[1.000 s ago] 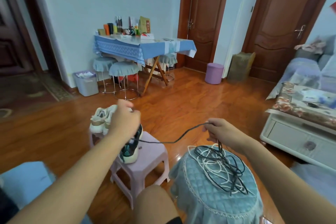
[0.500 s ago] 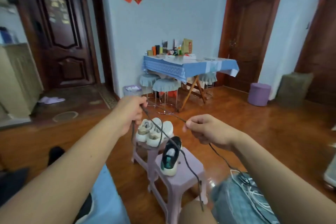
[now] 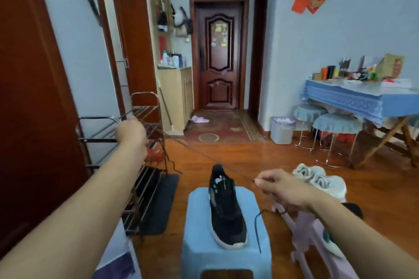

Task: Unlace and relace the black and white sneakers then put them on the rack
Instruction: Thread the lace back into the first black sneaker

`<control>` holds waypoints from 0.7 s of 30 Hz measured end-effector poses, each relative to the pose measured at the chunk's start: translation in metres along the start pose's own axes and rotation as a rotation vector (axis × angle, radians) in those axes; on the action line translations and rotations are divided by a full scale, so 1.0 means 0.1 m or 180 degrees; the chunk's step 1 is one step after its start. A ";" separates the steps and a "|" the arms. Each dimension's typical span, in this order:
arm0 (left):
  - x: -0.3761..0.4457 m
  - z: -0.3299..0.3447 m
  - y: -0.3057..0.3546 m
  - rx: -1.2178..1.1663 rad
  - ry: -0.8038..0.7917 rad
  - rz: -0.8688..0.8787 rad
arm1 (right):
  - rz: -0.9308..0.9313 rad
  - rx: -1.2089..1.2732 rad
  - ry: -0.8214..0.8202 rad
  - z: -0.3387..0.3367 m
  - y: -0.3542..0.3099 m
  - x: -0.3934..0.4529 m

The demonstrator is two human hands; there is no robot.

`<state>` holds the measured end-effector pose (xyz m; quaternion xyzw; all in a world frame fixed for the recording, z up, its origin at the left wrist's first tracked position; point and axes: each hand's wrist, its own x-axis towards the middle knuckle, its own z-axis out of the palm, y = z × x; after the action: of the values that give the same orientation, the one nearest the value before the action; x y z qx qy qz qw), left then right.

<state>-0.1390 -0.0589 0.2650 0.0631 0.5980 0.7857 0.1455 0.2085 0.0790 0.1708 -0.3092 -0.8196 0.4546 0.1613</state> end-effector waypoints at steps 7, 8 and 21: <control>0.19 -0.89 -0.15 0.2948 -0.0893 -0.0076 | 0.0883 -0.2124 0.0407 -0.18 0.80 0.23; 0.09 -0.95 -0.21 0.3884 -0.1480 -0.0211 | 0.1031 -0.2551 0.0523 -0.21 0.97 0.28; -1.21 0.09 -1.68 0.3068 -0.3298 0.0394 | 0.0009 0.0965 0.0526 0.86 0.20 0.41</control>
<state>0.0045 -0.0466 0.1158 0.5198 0.7282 0.3094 0.3222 0.1373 0.0580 0.1076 -0.3187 -0.7251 0.5463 0.2723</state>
